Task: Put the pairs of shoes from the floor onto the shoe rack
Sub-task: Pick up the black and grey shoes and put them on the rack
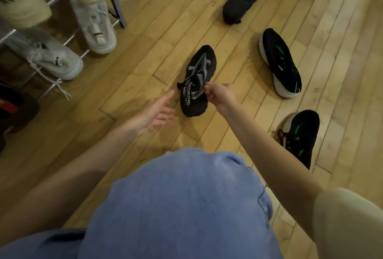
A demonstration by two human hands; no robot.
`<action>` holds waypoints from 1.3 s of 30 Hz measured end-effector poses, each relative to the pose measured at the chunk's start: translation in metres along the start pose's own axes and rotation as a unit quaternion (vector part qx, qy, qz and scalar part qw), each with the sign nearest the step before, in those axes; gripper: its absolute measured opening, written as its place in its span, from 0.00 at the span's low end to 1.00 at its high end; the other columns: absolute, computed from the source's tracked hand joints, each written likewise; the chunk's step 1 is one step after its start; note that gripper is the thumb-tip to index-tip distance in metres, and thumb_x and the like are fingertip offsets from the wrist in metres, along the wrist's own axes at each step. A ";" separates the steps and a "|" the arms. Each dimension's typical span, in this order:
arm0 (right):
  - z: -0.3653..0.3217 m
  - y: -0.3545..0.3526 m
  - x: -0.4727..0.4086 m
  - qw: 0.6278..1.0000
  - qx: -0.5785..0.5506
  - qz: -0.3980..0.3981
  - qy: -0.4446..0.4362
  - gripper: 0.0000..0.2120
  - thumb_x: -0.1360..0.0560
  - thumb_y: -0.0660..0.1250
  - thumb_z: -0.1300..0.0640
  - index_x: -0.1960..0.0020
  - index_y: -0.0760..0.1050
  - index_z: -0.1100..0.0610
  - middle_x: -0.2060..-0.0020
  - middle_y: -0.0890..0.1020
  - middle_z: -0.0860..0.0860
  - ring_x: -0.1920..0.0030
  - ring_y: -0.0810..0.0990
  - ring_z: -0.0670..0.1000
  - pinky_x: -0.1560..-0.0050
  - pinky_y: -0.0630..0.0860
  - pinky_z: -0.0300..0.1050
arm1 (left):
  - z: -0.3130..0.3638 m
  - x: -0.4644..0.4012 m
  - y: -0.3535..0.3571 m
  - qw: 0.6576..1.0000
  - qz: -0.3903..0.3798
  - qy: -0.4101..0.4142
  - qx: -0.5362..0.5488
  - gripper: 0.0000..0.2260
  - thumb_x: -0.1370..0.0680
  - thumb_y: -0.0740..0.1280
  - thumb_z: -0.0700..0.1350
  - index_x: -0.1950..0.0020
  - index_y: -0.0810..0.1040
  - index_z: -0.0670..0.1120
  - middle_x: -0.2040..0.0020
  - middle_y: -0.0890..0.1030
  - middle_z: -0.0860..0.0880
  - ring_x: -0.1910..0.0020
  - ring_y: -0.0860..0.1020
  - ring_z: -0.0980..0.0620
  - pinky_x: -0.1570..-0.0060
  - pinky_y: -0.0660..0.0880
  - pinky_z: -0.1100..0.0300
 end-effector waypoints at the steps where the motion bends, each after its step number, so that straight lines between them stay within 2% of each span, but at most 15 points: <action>1: 0.005 0.003 0.006 1.000 -0.012 -0.008 0.004 0.07 0.24 0.64 0.68 0.59 0.76 0.60 0.68 0.76 0.52 0.70 0.72 0.45 0.66 0.70 0.36 | -0.001 0.002 0.008 1.000 -0.023 -0.007 0.015 0.23 0.23 0.61 0.61 0.35 0.68 0.47 0.45 0.80 0.41 0.49 0.82 0.44 0.54 0.80 0.56; 6: 0.018 0.005 0.020 0.998 -0.056 -0.019 0.036 0.07 0.24 0.63 0.71 0.56 0.77 0.64 0.65 0.77 0.55 0.70 0.72 0.46 0.72 0.69 0.34 | -0.005 0.000 0.020 0.996 -0.056 0.004 0.071 0.19 0.28 0.70 0.53 0.43 0.77 0.43 0.52 0.81 0.43 0.55 0.79 0.49 0.54 0.79 0.58; 9: 0.022 0.012 0.023 0.989 -0.114 -0.049 0.076 0.08 0.24 0.62 0.72 0.47 0.76 0.68 0.64 0.77 0.55 0.71 0.72 0.45 0.74 0.68 0.32 | -0.013 0.000 0.022 0.994 -0.066 -0.042 0.072 0.16 0.24 0.68 0.54 0.41 0.78 0.46 0.50 0.81 0.47 0.54 0.76 0.50 0.54 0.75 0.57; 11: 0.018 0.017 0.024 0.987 -0.123 -0.069 0.080 0.08 0.24 0.62 0.71 0.46 0.76 0.68 0.63 0.76 0.54 0.70 0.71 0.44 0.75 0.68 0.31 | -0.015 0.001 0.025 0.992 -0.074 -0.057 0.079 0.17 0.24 0.67 0.55 0.40 0.78 0.47 0.50 0.81 0.46 0.56 0.77 0.50 0.57 0.74 0.58; 14: 0.004 0.021 0.020 0.990 -0.083 -0.097 0.050 0.08 0.24 0.64 0.71 0.47 0.77 0.68 0.64 0.77 0.54 0.70 0.72 0.44 0.74 0.69 0.31 | 0.000 -0.003 0.016 0.988 -0.039 -0.028 0.144 0.15 0.24 0.69 0.49 0.41 0.77 0.42 0.46 0.80 0.44 0.55 0.78 0.51 0.61 0.75 0.62; 17: -0.030 0.031 0.004 0.991 0.037 -0.124 -0.045 0.04 0.26 0.67 0.68 0.52 0.80 0.64 0.65 0.80 0.53 0.69 0.76 0.45 0.69 0.73 0.34 | 0.023 -0.016 -0.014 0.991 0.046 0.038 0.119 0.11 0.24 0.69 0.45 0.45 0.77 0.41 0.42 0.80 0.42 0.49 0.80 0.49 0.54 0.78 0.58; 20: -0.074 0.032 -0.037 0.978 0.130 -0.058 -0.150 0.07 0.24 0.66 0.66 0.46 0.79 0.64 0.60 0.81 0.53 0.65 0.80 0.44 0.65 0.76 0.34 | 0.044 -0.023 -0.045 0.987 0.129 0.088 0.036 0.11 0.25 0.70 0.48 0.49 0.80 0.41 0.47 0.83 0.40 0.54 0.80 0.46 0.53 0.76 0.50; 22: -0.099 0.025 -0.076 0.968 0.169 0.020 -0.183 0.16 0.23 0.65 0.62 0.36 0.72 0.62 0.47 0.79 0.55 0.49 0.81 0.50 0.52 0.80 0.39 | 0.053 -0.028 -0.055 0.984 0.144 0.106 0.022 0.14 0.25 0.70 0.49 0.46 0.80 0.40 0.48 0.84 0.42 0.57 0.80 0.47 0.57 0.76 0.51; 23: -0.109 0.023 -0.096 0.961 0.198 0.048 -0.188 0.22 0.23 0.66 0.59 0.31 0.66 0.61 0.37 0.74 0.58 0.37 0.76 0.54 0.40 0.77 0.46 | 0.058 -0.030 -0.057 0.982 0.149 0.114 0.023 0.14 0.25 0.70 0.49 0.46 0.81 0.40 0.49 0.84 0.42 0.59 0.79 0.48 0.60 0.75 0.53; 24: -0.120 0.022 -0.118 0.951 0.236 0.068 -0.189 0.28 0.22 0.66 0.56 0.26 0.60 0.60 0.28 0.65 0.60 0.27 0.65 0.57 0.30 0.69 0.51 | 0.062 -0.032 -0.059 0.981 0.151 0.121 0.028 0.14 0.25 0.70 0.49 0.47 0.81 0.39 0.50 0.84 0.43 0.61 0.78 0.49 0.62 0.74 0.55; 25: -0.130 0.020 -0.138 0.940 0.274 0.088 -0.183 0.33 0.22 0.65 0.54 0.23 0.53 0.60 0.24 0.56 0.61 0.23 0.56 0.59 0.25 0.60 0.53 | 0.065 -0.034 -0.059 0.980 0.153 0.126 0.033 0.13 0.24 0.70 0.48 0.47 0.81 0.39 0.52 0.84 0.43 0.63 0.77 0.50 0.64 0.73 0.57; 27: -0.152 0.013 -0.175 0.920 0.318 0.144 -0.178 0.40 0.22 0.65 0.50 0.21 0.45 0.61 0.23 0.49 0.64 0.22 0.50 0.62 0.23 0.53 0.53 | 0.069 -0.041 -0.059 0.979 0.149 0.135 0.042 0.11 0.24 0.69 0.47 0.49 0.81 0.40 0.54 0.83 0.44 0.64 0.77 0.52 0.66 0.72 0.59; 32: -0.188 0.014 -0.217 0.905 0.300 0.234 -0.191 0.45 0.23 0.65 0.49 0.21 0.36 0.55 0.24 0.53 0.66 0.24 0.54 0.63 0.25 0.53 0.55 | 0.067 -0.060 -0.073 0.978 0.151 0.136 0.039 0.07 0.24 0.70 0.47 0.51 0.82 0.45 0.53 0.85 0.47 0.58 0.80 0.54 0.62 0.74 0.61; 35: -0.199 0.019 -0.230 0.898 0.307 0.255 -0.184 0.44 0.23 0.66 0.48 0.21 0.38 0.50 0.24 0.50 0.66 0.24 0.52 0.64 0.25 0.53 0.58 | 0.063 -0.070 -0.079 0.978 0.153 0.129 0.056 0.09 0.24 0.70 0.47 0.48 0.82 0.43 0.51 0.85 0.45 0.56 0.80 0.51 0.60 0.75 0.58; 39: -0.198 0.018 -0.239 0.884 0.321 0.285 -0.186 0.37 0.22 0.64 0.48 0.21 0.47 0.50 0.26 0.56 0.62 0.26 0.56 0.61 0.26 0.56 0.55 | 0.057 -0.080 -0.094 0.976 0.167 0.121 0.075 0.07 0.25 0.70 0.48 0.50 0.83 0.46 0.52 0.85 0.46 0.56 0.81 0.51 0.63 0.75 0.60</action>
Point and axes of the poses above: each hand's wrist, its own x-axis away from the middle knuckle, its own y-axis out of the palm, z = x × y, the point moved 10 cm from there along -x, towards the middle knuckle
